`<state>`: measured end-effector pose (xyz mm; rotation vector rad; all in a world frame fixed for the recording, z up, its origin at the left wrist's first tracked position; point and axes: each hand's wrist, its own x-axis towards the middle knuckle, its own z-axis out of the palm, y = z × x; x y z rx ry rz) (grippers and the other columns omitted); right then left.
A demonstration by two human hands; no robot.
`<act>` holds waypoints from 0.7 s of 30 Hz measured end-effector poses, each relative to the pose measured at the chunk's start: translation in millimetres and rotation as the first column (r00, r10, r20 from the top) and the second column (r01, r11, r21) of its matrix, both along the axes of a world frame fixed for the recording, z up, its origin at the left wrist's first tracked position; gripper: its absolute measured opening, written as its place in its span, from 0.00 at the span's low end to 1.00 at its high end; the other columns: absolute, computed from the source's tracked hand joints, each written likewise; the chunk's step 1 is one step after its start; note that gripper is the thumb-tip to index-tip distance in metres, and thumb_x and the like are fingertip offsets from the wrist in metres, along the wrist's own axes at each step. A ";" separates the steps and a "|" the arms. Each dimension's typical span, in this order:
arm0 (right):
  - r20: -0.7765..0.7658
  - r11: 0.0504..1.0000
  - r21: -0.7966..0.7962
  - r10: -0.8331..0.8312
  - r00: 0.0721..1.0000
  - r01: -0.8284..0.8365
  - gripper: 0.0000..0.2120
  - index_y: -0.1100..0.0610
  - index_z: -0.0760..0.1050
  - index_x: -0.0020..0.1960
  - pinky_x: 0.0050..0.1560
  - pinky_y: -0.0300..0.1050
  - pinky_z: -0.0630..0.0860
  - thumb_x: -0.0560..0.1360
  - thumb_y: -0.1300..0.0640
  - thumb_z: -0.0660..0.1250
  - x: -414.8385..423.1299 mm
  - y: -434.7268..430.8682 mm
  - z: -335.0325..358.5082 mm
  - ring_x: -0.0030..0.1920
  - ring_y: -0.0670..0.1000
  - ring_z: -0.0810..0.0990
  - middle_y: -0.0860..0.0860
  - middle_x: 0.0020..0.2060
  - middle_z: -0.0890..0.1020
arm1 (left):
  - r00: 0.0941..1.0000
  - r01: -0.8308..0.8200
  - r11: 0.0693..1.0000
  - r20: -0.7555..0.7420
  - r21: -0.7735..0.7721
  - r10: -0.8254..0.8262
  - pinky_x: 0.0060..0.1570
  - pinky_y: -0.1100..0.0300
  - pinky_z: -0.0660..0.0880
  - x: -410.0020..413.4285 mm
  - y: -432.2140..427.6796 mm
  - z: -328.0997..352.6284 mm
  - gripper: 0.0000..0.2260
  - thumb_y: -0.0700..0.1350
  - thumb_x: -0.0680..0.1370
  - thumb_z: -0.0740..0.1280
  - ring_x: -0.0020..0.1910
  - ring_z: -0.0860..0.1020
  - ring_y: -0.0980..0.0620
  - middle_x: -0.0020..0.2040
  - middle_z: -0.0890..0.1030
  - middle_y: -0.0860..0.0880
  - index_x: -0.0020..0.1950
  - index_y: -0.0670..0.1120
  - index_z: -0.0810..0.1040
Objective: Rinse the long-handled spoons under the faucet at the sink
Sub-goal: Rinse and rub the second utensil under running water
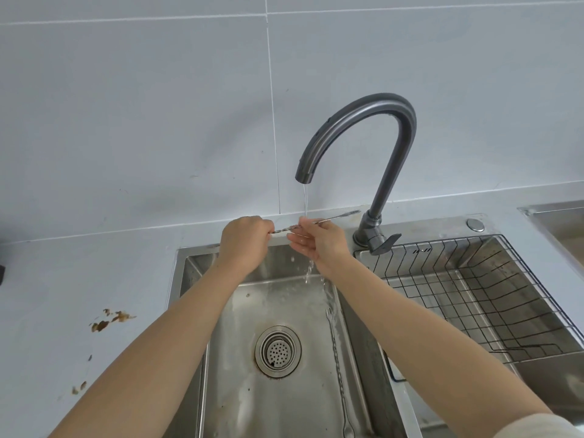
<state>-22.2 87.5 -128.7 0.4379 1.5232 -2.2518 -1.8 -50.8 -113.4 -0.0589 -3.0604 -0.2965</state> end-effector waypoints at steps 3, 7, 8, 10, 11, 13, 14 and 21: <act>0.081 0.999 0.012 -0.031 0.996 0.030 0.19 0.60 0.74 0.40 0.41 0.45 0.79 0.80 0.48 0.55 -1.7 9.1 4.3 0.37 0.53 0.81 0.55 0.36 0.81 | 0.999 0.028 1.000 -0.028 -0.010 -0.028 0.38 0.56 0.65 -8.4 6.6 -2.5 0.09 0.36 0.75 0.60 0.42 0.76 0.42 0.44 0.82 0.41 0.48 0.41 0.80; 0.122 0.987 -0.088 -0.123 0.985 0.134 0.16 0.62 0.74 0.41 0.43 0.45 0.78 0.80 0.52 0.56 -4.1 31.4 8.7 0.40 0.55 0.81 0.58 0.39 0.80 | 0.999 0.033 0.998 -0.029 -0.048 -0.034 0.33 0.58 0.60 -16.3 7.9 -3.8 0.11 0.34 0.75 0.60 0.36 0.68 0.46 0.39 0.79 0.45 0.49 0.42 0.80; 0.121 0.981 -0.110 -0.148 0.982 0.161 0.13 0.62 0.74 0.41 0.44 0.45 0.78 0.79 0.56 0.57 -4.6 38.0 9.6 0.41 0.55 0.80 0.58 0.39 0.80 | 0.999 0.038 0.998 -0.029 -0.045 -0.040 0.35 0.58 0.60 -17.9 7.4 -3.4 0.12 0.34 0.75 0.59 0.37 0.68 0.46 0.41 0.81 0.44 0.50 0.43 0.80; 0.106 0.969 -0.149 -0.182 0.978 0.196 0.08 0.63 0.73 0.43 0.45 0.44 0.78 0.78 0.62 0.59 -5.4 50.1 10.8 0.41 0.55 0.80 0.59 0.39 0.80 | 0.998 0.052 0.998 -0.034 -0.037 -0.054 0.39 0.59 0.61 -20.4 6.5 -1.8 0.13 0.34 0.76 0.59 0.38 0.70 0.47 0.45 0.83 0.43 0.53 0.44 0.80; 0.093 0.965 -0.165 -0.191 0.977 0.205 0.06 0.63 0.73 0.43 0.45 0.44 0.79 0.77 0.64 0.60 -5.9 55.6 10.5 0.41 0.54 0.81 0.58 0.38 0.81 | 0.998 0.056 0.998 -0.040 -0.036 -0.057 0.40 0.59 0.62 -21.6 6.3 -1.4 0.13 0.35 0.77 0.58 0.38 0.72 0.46 0.46 0.83 0.43 0.54 0.45 0.80; 0.036 0.972 -0.149 -0.179 0.983 0.183 0.05 0.62 0.74 0.42 0.40 0.43 0.82 0.77 0.66 0.61 -6.8 65.7 9.6 0.37 0.52 0.83 0.55 0.32 0.84 | 0.997 0.060 0.997 -0.053 -0.038 -0.062 0.40 0.58 0.62 -23.9 6.5 -0.8 0.13 0.34 0.76 0.59 0.40 0.74 0.46 0.46 0.83 0.44 0.54 0.45 0.80; -0.005 0.982 -0.111 -0.152 0.988 0.151 0.06 0.62 0.74 0.41 0.38 0.41 0.82 0.76 0.67 0.62 -7.0 70.2 10.0 0.33 0.50 0.84 0.54 0.29 0.84 | 0.996 0.063 0.997 -0.058 -0.041 -0.065 0.40 0.58 0.62 -25.2 7.0 -0.8 0.14 0.34 0.76 0.59 0.40 0.75 0.45 0.46 0.83 0.44 0.54 0.45 0.80; -0.207 0.889 0.445 0.224 0.952 -0.112 0.05 0.62 0.77 0.39 0.30 0.35 0.80 0.74 0.66 0.65 -9.2 86.6 16.6 0.26 0.45 0.81 0.49 0.24 0.82 | 0.995 0.049 0.995 -0.087 -0.088 -0.056 0.42 0.58 0.60 -31.8 6.8 3.0 0.15 0.34 0.77 0.57 0.49 0.78 0.42 0.50 0.82 0.44 0.56 0.44 0.79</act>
